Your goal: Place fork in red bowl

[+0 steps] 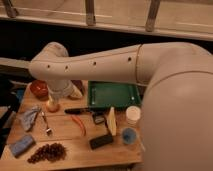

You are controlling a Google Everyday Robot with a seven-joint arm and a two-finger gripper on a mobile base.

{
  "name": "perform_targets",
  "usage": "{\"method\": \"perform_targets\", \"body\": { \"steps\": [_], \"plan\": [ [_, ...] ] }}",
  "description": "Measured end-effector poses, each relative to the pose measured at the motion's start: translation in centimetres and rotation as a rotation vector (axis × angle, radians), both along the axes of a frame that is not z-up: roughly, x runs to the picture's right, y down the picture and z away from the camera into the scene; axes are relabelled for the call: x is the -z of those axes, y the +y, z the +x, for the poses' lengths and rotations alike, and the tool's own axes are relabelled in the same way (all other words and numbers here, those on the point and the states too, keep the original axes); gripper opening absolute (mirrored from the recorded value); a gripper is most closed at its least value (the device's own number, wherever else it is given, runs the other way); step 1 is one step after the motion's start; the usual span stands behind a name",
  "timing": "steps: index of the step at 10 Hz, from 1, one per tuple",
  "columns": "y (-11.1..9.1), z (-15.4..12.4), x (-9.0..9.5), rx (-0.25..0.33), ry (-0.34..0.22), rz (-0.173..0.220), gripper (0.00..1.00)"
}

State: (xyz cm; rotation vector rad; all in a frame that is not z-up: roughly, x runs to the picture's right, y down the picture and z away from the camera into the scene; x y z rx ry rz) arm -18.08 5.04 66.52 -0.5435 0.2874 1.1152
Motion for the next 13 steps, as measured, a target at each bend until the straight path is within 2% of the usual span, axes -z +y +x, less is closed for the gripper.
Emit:
{"method": "perform_targets", "body": {
  "steps": [2, 4, 5, 6, 7, 11, 13],
  "plan": [
    [0.0, -4.1, -2.4, 0.049, -0.068, -0.034, 0.80],
    [0.4, -7.0, -4.6, 0.095, -0.119, -0.070, 0.80],
    [1.1, -8.6, -5.8, 0.125, -0.149, -0.098, 0.80],
    [1.6, -9.3, -6.3, 0.142, -0.162, -0.111, 0.80],
    [3.4, -11.8, -6.8, 0.200, -0.204, -0.136, 0.80],
    [3.2, -11.4, -7.0, 0.198, -0.199, -0.133, 0.80],
    [3.7, -12.1, -7.4, 0.181, -0.226, -0.157, 0.80]
  ]
}}
